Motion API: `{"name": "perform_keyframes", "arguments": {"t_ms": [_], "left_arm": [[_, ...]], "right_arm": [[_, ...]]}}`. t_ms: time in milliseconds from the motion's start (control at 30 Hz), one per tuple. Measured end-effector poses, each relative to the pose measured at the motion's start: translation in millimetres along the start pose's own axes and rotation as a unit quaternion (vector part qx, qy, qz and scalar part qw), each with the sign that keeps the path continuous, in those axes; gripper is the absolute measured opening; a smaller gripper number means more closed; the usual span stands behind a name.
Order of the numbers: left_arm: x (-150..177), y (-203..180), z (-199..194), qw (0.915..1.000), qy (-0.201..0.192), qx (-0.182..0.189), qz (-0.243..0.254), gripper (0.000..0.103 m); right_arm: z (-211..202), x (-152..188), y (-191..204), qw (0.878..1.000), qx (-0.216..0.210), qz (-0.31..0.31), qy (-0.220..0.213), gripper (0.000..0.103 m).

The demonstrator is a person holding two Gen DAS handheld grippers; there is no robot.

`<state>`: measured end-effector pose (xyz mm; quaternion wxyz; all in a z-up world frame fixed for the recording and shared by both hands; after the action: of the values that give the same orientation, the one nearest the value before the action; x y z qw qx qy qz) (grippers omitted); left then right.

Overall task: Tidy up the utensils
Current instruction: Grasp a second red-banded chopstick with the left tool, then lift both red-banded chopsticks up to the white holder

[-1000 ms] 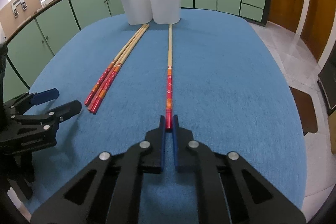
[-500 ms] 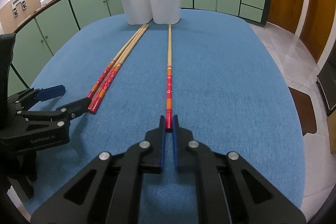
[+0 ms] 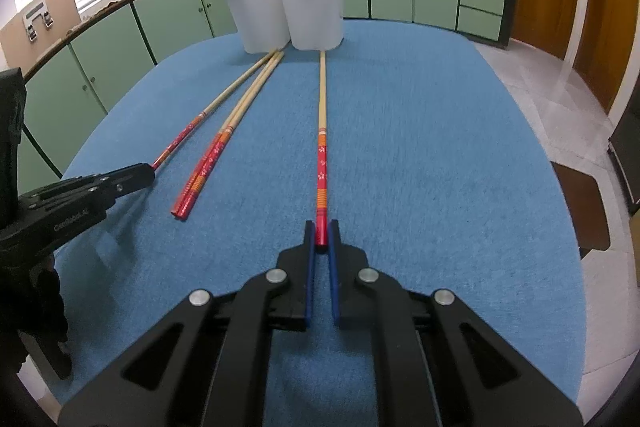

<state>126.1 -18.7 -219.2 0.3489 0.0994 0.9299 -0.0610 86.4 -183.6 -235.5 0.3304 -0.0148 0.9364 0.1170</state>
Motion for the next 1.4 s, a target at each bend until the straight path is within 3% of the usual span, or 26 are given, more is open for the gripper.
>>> {"name": "perform_keyframes", "arguments": {"t_ms": [233,600,733,1167,1400], "left_arm": [[-18,-2,-44,0.9986,-0.048,-0.009,0.022,0.006],[-89,5,-118,0.9884,-0.144,-0.003,0.046,0.006],[-113,6,-126,0.9857,-0.157,-0.002,0.061,0.006],[-194,5,-119,0.9816,-0.164,0.014,0.097,0.006],[-248,-3,-146,0.9687,-0.221,0.003,0.114,0.006]], "right_arm": [[-32,-18,3,0.999,-0.006,-0.010,-0.044,0.005],[-99,-96,6,0.990,-0.048,-0.013,-0.129,0.005],[-114,-130,10,0.988,-0.068,-0.016,-0.140,0.005],[-125,-223,32,0.987,-0.069,-0.044,-0.141,0.005],[-153,-289,35,0.977,-0.093,-0.020,-0.192,0.005]]}}
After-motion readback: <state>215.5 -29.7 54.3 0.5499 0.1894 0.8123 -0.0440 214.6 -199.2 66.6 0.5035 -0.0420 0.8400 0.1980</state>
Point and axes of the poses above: each gripper's, at about its wrist camera, not at the fingertips, and z roughly the way its jaws point, y to its left, x to its underside, the point moved 2 cm from there along z, roughly the way its jaws point, and after that the axes turned 9 degrees about z, right-handed, at the moved point
